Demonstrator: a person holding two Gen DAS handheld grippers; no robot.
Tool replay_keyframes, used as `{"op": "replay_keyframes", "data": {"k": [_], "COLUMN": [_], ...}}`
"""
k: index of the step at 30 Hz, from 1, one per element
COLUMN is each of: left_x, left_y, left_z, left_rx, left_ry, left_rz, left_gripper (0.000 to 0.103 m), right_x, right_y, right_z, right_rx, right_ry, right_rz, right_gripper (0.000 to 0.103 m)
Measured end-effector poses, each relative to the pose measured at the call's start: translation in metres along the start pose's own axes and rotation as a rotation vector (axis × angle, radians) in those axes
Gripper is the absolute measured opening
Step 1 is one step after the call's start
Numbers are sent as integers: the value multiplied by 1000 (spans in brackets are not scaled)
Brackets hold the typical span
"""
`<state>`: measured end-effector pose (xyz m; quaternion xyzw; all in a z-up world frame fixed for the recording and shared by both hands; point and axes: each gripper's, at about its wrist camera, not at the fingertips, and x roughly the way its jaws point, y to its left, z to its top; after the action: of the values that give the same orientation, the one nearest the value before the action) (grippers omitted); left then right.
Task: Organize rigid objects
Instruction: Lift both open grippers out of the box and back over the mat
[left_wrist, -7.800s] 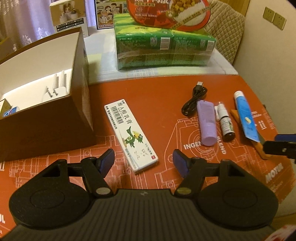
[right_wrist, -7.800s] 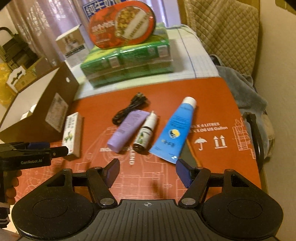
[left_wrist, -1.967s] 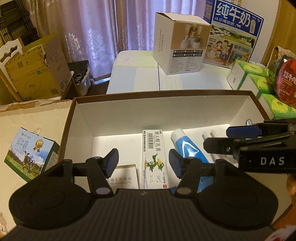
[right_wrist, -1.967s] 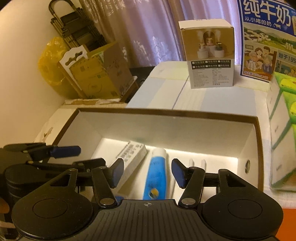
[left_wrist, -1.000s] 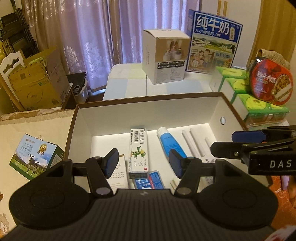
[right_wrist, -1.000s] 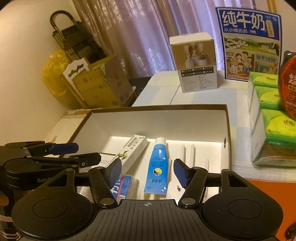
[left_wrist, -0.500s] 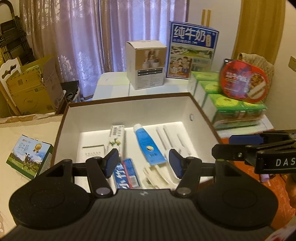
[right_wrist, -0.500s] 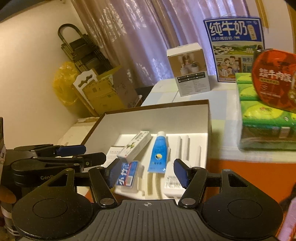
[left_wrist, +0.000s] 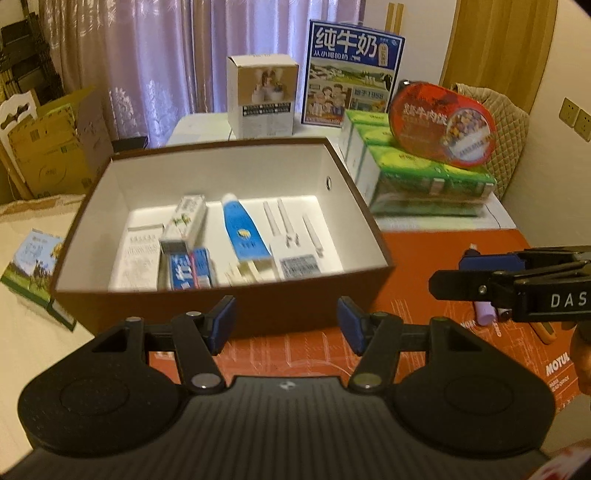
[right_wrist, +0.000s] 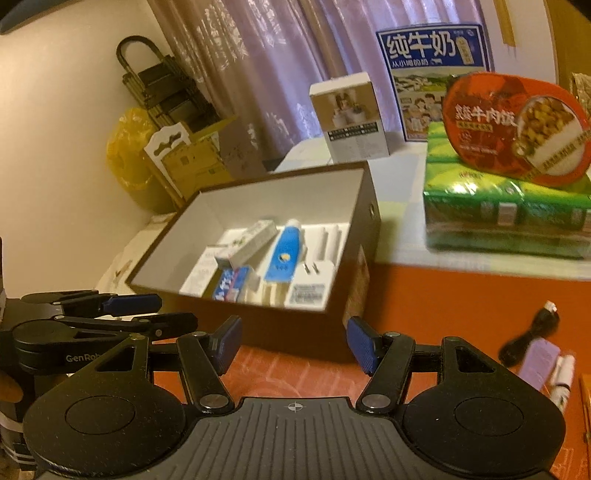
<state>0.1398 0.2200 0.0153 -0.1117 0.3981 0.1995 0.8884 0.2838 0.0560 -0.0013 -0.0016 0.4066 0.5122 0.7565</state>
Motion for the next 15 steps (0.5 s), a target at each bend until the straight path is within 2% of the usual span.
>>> {"op": "replay_keyframes", "data": {"k": [9, 15], "left_x": [-11, -22], "left_y": [-30, -47], "left_z": [-32, -53], "left_rx": [-59, -105], "left_ry": [18, 22], "left_rz": [37, 68], "left_gripper": [56, 56], "right_x": [-20, -23], "right_y": [-22, -32], "right_z": [-20, -36], "right_rx": [-40, -98], "right_ry": [52, 118], "right_rz": [22, 42], "right_gripper": [60, 60]}}
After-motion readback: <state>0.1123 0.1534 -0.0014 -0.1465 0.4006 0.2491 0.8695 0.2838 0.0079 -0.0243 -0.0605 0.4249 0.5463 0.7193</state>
